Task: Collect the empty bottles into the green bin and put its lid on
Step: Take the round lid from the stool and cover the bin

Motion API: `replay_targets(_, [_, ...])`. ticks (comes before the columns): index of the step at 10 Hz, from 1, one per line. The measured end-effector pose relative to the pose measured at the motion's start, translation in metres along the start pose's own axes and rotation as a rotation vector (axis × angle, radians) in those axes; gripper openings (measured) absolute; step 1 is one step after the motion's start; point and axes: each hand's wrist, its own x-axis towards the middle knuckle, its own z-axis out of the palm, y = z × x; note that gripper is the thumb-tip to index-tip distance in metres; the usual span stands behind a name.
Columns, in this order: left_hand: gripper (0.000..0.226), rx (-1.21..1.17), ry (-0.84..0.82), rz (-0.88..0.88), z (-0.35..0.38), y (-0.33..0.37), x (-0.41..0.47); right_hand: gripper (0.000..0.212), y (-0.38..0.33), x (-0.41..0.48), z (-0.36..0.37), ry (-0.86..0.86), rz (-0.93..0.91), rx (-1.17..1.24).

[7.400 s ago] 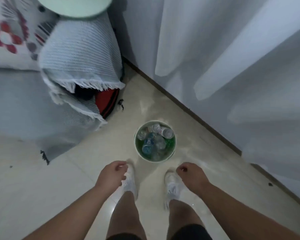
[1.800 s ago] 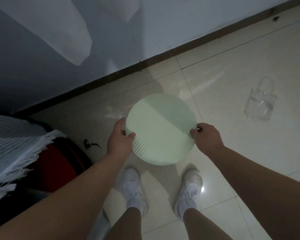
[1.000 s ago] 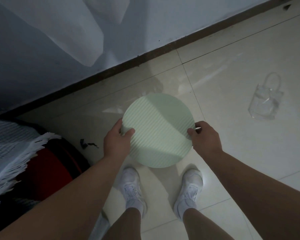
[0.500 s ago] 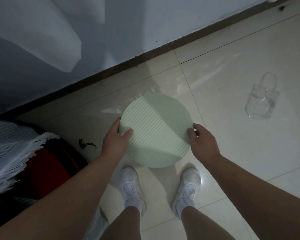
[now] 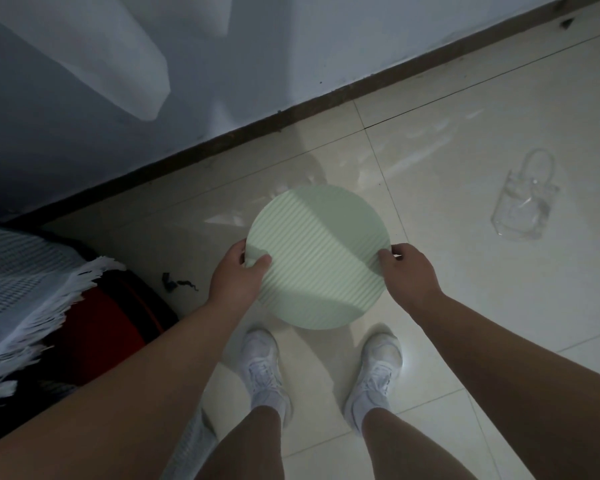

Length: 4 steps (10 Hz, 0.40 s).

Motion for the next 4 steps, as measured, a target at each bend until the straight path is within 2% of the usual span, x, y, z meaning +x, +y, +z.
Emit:
replay_targets(1, [0.016, 0.042, -0.017, 0.014, -0.003, 0.001, -0.003, 0.037, 0.001, -0.001, -0.003, -0.004, 0.016, -0.027])
replay_targets(2, [0.027, 0.1, -0.031, 0.032, -0.01, 0.008, -0.01, 0.047, -0.006, -0.006, -0.011, -0.022, 0.033, -0.091])
replay_targets(4, [0.074, 0.163, -0.044, -0.034, -0.023, 0.022, -0.019, 0.051, -0.017, -0.022, -0.025, -0.003, 0.044, -0.112])
